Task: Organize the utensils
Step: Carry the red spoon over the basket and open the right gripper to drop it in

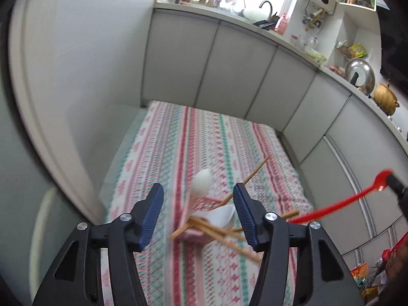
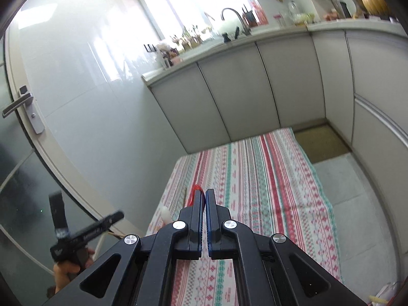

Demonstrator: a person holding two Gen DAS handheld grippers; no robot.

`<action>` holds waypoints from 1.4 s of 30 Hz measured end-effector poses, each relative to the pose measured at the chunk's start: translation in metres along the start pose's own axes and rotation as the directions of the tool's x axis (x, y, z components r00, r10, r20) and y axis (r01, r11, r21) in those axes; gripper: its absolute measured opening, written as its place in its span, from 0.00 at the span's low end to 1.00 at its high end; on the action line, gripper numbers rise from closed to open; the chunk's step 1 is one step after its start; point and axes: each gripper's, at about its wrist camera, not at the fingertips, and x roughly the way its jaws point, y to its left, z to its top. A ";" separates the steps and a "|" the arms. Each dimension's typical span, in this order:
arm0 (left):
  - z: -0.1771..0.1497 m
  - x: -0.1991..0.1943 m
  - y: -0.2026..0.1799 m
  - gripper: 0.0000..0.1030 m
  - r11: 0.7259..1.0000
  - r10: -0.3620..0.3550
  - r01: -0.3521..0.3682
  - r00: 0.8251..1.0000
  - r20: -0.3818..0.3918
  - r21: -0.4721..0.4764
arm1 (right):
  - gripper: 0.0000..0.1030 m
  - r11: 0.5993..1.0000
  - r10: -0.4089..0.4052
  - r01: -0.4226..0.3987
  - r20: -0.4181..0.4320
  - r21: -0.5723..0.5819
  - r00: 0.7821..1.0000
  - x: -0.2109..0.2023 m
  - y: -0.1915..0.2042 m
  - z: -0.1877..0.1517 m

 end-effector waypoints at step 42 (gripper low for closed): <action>-0.065 0.029 0.027 0.67 0.982 0.153 -0.125 0.967 -0.204 0.145 | 0.22 0.963 -0.033 -0.007 -0.144 -0.269 0.989 0.132 0.121 -0.045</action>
